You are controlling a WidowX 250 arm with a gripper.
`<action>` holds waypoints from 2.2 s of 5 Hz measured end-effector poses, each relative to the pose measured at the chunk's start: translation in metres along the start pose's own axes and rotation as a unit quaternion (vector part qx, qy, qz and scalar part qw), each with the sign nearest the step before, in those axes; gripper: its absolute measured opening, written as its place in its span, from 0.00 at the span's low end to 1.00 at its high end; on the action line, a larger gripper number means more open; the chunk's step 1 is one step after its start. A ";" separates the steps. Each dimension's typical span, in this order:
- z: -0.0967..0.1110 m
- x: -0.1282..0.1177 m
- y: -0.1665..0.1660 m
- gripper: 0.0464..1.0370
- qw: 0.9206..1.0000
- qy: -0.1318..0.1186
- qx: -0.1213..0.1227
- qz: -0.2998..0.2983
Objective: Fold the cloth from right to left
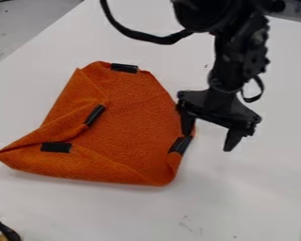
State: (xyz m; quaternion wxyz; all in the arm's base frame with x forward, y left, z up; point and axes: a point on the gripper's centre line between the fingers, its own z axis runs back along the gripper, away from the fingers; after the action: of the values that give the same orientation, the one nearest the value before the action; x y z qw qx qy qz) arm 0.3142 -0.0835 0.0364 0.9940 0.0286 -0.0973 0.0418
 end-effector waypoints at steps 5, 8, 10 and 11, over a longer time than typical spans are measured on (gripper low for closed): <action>-0.029 -0.005 0.014 0.16 0.999 0.017 -0.029 0.008; 0.012 -0.001 0.071 0.02 0.997 -0.002 -0.021 0.074; 0.015 -0.006 0.136 0.02 0.993 -0.024 -0.033 0.111; 0.012 -0.006 0.161 0.02 0.992 -0.036 -0.036 0.117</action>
State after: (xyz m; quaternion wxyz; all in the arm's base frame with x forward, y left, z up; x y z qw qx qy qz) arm 0.2922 0.0751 0.0551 0.9785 -0.0174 -0.1372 0.1530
